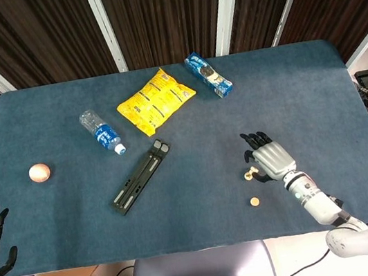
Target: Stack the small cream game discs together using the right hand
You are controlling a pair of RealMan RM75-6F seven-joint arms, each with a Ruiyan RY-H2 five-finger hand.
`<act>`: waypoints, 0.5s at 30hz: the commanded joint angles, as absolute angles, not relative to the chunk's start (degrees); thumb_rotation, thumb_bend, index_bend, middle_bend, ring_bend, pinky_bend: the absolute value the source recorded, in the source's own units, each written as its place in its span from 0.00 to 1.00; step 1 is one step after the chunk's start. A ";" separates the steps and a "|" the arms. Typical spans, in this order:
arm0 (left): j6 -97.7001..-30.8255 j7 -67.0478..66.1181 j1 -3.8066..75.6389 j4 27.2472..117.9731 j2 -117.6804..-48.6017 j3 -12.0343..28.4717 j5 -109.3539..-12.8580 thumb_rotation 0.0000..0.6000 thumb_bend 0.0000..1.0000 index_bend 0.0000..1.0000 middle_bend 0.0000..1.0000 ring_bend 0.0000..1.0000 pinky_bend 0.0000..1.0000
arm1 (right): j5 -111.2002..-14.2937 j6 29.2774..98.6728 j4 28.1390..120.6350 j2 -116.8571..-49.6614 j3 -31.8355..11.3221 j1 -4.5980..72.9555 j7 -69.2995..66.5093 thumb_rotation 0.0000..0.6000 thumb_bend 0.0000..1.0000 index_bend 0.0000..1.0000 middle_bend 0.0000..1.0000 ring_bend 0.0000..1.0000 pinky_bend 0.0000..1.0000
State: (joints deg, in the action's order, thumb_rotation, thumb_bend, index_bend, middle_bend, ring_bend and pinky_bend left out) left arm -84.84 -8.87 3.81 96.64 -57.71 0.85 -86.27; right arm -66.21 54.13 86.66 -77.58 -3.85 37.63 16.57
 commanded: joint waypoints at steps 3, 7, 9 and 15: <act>-84.91 -8.98 3.76 96.71 -57.63 0.85 -86.19 1.00 0.43 0.01 0.00 0.00 0.13 | -69.72 60.69 94.94 -70.17 -0.67 31.60 14.73 1.00 0.29 0.14 0.00 0.00 0.00; -84.46 -9.39 3.88 96.67 -57.78 0.97 -85.56 1.00 0.43 0.01 0.00 0.00 0.13 | -75.62 70.81 98.19 -65.11 3.51 23.88 13.24 1.00 0.27 0.10 0.00 0.00 0.00; -84.20 -9.86 4.04 96.62 -57.96 0.99 -85.43 1.00 0.42 0.01 0.00 0.00 0.13 | -76.90 74.98 98.73 -63.80 4.93 20.43 12.76 1.00 0.27 0.10 0.00 0.00 0.00; -83.18 -12.50 4.61 96.21 -59.26 1.27 -84.37 1.00 0.43 0.01 0.00 0.00 0.13 | -78.46 89.08 96.49 -65.14 5.55 10.35 14.13 1.00 0.27 0.11 0.00 0.00 0.00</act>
State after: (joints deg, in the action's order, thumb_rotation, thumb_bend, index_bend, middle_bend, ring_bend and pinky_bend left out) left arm -83.50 -12.16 4.43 96.32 -58.98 1.18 -84.68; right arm -76.38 83.03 97.10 -65.33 4.37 15.61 13.51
